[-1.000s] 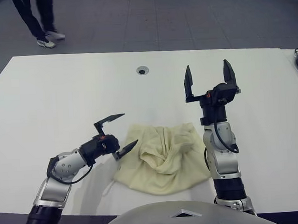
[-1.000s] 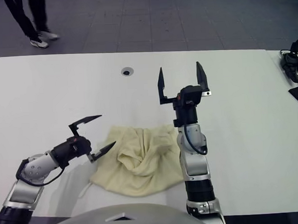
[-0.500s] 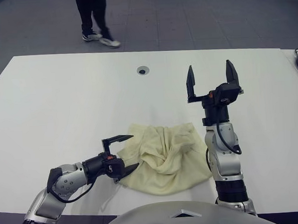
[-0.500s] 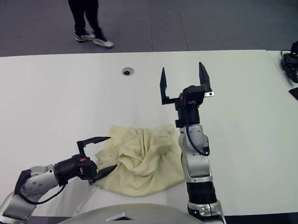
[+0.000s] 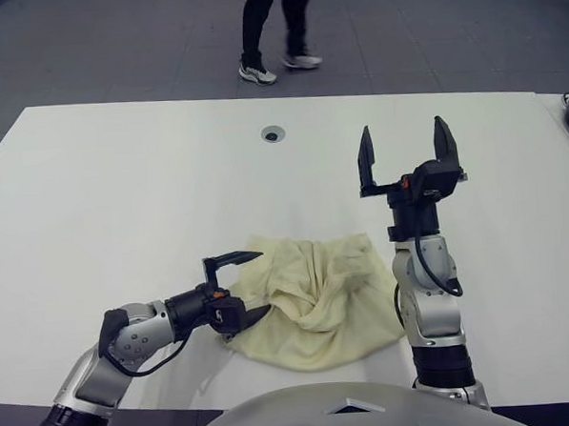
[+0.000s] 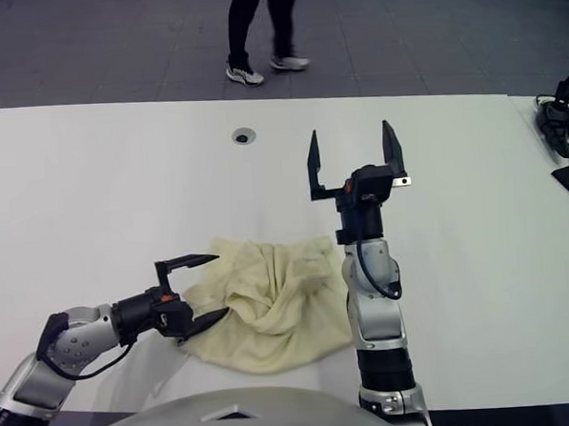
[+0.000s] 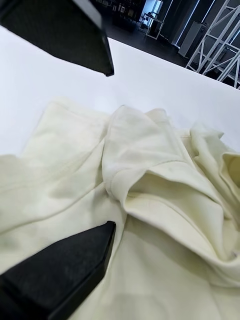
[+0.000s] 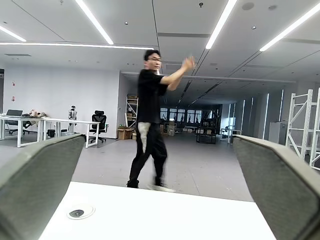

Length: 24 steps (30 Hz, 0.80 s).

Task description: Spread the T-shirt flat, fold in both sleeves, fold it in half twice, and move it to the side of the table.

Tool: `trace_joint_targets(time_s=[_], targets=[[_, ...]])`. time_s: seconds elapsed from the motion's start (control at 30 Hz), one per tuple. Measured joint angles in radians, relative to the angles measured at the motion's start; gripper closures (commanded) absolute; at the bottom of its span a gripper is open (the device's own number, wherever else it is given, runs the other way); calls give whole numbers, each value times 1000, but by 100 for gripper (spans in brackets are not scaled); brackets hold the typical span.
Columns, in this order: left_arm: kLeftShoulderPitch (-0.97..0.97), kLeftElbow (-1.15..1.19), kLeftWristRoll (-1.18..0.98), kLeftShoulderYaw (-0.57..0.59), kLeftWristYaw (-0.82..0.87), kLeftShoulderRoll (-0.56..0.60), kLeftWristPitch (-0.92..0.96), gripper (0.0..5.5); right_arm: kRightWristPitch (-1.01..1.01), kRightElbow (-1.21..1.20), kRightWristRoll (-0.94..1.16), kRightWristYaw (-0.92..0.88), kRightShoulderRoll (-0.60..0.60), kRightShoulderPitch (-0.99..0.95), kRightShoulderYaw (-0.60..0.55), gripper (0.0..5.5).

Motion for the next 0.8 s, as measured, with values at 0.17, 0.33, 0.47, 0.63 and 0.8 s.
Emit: trace_joint_targets(time_s=[0.17, 0.33, 0.47, 0.63, 0.8], targets=[[0, 0, -1, -5, 5, 0, -4, 10, 2, -6, -2, 0, 0, 3, 4, 13], [-7, 1, -4, -19, 5, -1, -5, 58, 3, -12, -3, -1, 0, 6, 4, 10], [-17, 10, -4, -34, 9, -7, -4, 127, 3, -13, -5, -2, -1, 7, 4, 10], [-19, 10, -4, -43, 20, -17, 10, 214, 4, -13, -19, -4, -1, 7, 5, 10], [-26, 10, -4, -43, 23, -17, 11, 310, 4, -13, -26, -4, -1, 7, 6, 10]])
